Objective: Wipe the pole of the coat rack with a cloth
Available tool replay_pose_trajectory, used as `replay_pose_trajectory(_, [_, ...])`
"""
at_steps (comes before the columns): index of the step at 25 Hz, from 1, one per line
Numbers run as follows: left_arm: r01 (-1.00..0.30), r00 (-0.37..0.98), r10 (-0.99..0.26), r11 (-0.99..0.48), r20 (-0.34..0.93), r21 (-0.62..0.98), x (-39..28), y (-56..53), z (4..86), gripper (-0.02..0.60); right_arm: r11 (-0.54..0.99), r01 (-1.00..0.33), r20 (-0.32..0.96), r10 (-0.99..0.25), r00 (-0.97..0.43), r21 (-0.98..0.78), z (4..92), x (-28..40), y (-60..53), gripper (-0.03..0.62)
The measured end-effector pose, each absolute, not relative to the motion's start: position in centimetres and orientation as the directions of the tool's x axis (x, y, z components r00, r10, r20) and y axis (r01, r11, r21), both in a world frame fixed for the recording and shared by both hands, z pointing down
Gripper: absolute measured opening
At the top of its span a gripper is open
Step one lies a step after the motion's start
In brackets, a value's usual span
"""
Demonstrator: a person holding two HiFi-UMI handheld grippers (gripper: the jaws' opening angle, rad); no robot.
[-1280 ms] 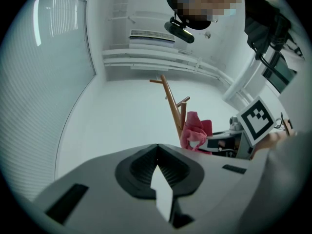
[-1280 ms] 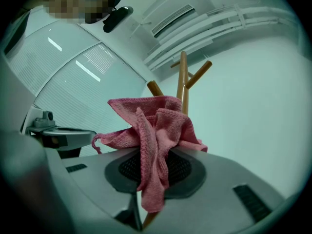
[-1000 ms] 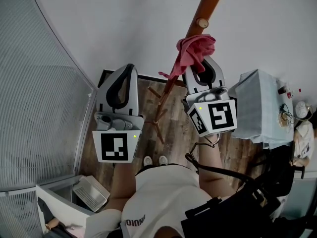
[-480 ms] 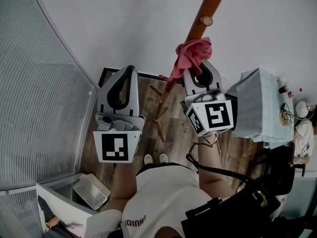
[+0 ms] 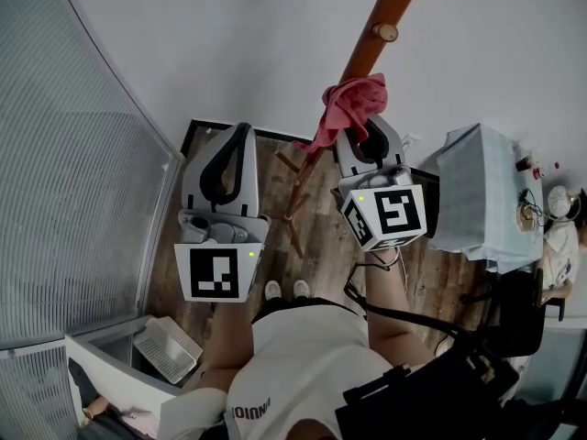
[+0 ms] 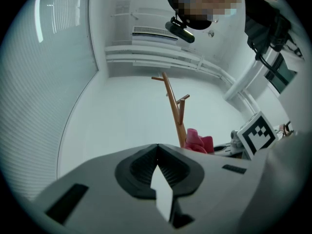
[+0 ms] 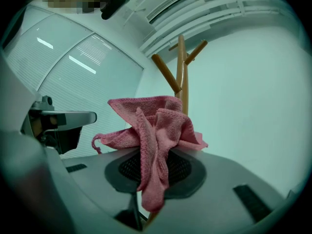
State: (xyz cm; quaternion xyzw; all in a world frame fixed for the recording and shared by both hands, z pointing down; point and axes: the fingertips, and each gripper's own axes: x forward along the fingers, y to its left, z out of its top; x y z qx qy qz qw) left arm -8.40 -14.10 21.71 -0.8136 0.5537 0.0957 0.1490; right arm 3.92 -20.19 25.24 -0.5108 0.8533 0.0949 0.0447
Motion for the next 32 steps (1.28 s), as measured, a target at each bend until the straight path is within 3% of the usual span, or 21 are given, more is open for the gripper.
replay_pose_trajectory(32, [-0.943,0.332,-0.906,-0.317,-0.262,-0.1,-7.9,-14.2,24.0,0.013,0.508,-0.855,-0.036,-0.857,-0.513,0.106,30.7,3.4,-20.9,0.094])
